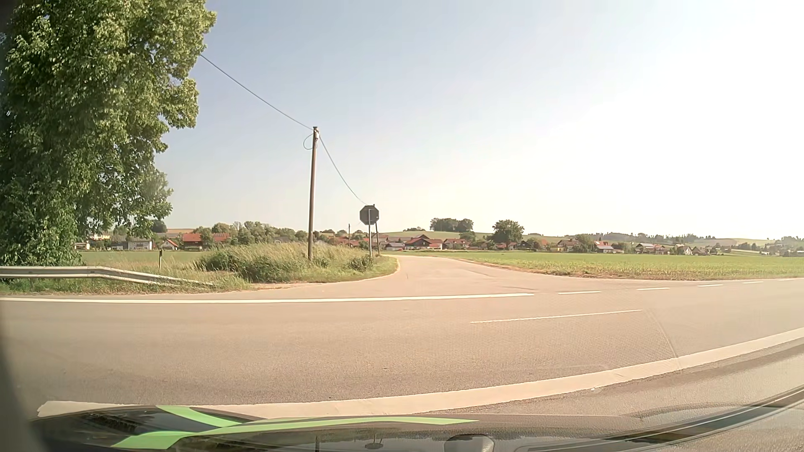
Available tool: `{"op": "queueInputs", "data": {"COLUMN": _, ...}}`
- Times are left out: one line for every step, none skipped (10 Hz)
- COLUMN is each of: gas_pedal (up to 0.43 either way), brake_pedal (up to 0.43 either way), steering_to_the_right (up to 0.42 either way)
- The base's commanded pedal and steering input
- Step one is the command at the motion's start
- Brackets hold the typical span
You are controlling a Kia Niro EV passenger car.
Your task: Follow the waypoints while adhering to traffic rules and regulations
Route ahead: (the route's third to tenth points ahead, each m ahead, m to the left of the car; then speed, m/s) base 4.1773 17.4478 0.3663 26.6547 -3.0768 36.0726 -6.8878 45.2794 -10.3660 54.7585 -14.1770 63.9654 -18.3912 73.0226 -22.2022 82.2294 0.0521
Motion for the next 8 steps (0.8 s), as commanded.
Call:
{"op": "queueInputs", "data": {"gas_pedal": 0.000, "brake_pedal": 0.055, "steering_to_the_right": -0.685}}
{"op": "queueInputs", "data": {"gas_pedal": 0.000, "brake_pedal": 0.055, "steering_to_the_right": -0.731}}
{"op": "queueInputs", "data": {"gas_pedal": 0.000, "brake_pedal": 0.055, "steering_to_the_right": -0.805}}
{"op": "queueInputs", "data": {"gas_pedal": 0.000, "brake_pedal": 0.055, "steering_to_the_right": -0.861}}
{"op": "queueInputs", "data": {"gas_pedal": 0.000, "brake_pedal": 0.061, "steering_to_the_right": -0.892}}
{"op": "queueInputs", "data": {"gas_pedal": 0.000, "brake_pedal": 0.061, "steering_to_the_right": -0.902}}
{"op": "queueInputs", "data": {"gas_pedal": 0.000, "brake_pedal": 0.061, "steering_to_the_right": -0.907}}
{"op": "queueInputs", "data": {"gas_pedal": 0.000, "brake_pedal": 0.061, "steering_to_the_right": -0.907}}
